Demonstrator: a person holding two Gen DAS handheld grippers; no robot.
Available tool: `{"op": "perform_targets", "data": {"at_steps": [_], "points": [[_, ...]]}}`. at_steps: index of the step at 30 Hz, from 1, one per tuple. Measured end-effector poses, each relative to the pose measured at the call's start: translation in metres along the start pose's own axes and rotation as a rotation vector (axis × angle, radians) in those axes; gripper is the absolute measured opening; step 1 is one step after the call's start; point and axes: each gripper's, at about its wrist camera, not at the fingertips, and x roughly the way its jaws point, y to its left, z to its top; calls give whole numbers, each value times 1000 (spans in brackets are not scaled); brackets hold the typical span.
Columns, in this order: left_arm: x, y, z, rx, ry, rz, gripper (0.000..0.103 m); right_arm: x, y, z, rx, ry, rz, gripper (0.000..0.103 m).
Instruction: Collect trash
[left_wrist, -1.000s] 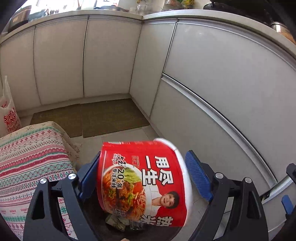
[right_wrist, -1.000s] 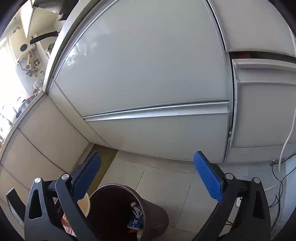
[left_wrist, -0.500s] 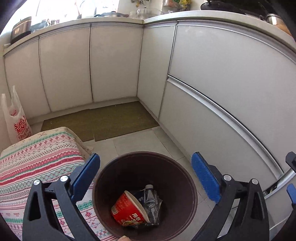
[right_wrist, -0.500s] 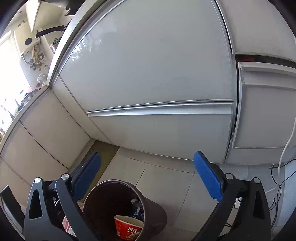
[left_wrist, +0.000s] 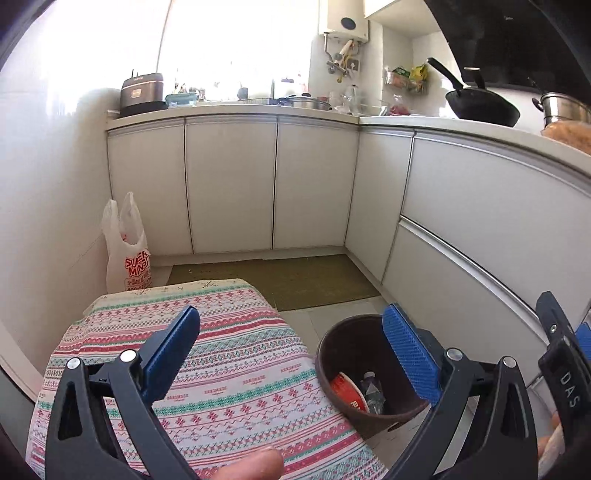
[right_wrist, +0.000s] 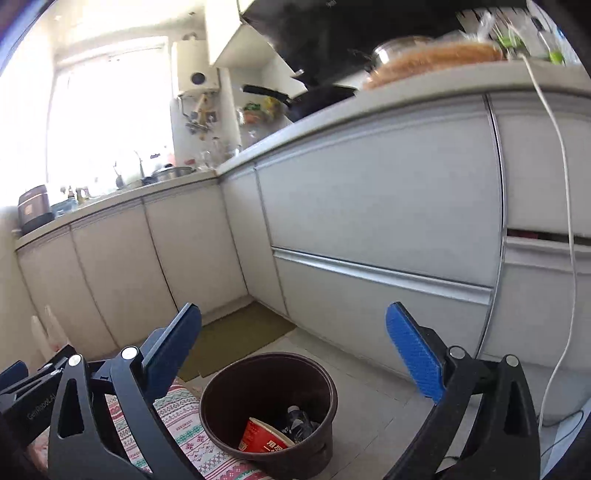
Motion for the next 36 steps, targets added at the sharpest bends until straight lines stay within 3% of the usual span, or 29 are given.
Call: {"op": "perform_targets", "data": {"at_steps": [3, 8, 18, 36], "points": [[-18, 25, -15, -13, 13, 26, 96, -16, 20, -12, -56, 15, 63, 96], [-34, 56, -39, -39, -30, 114, 96, -29, 42, -25, -150, -14, 41, 96], [-27, 72, -44, -66, 11, 87, 96, -19, 57, -37, -196, 45, 44, 96], [-23, 68, -48, -54, 38, 87, 96, -17, 61, -39, -210, 61, 59, 96]]}}
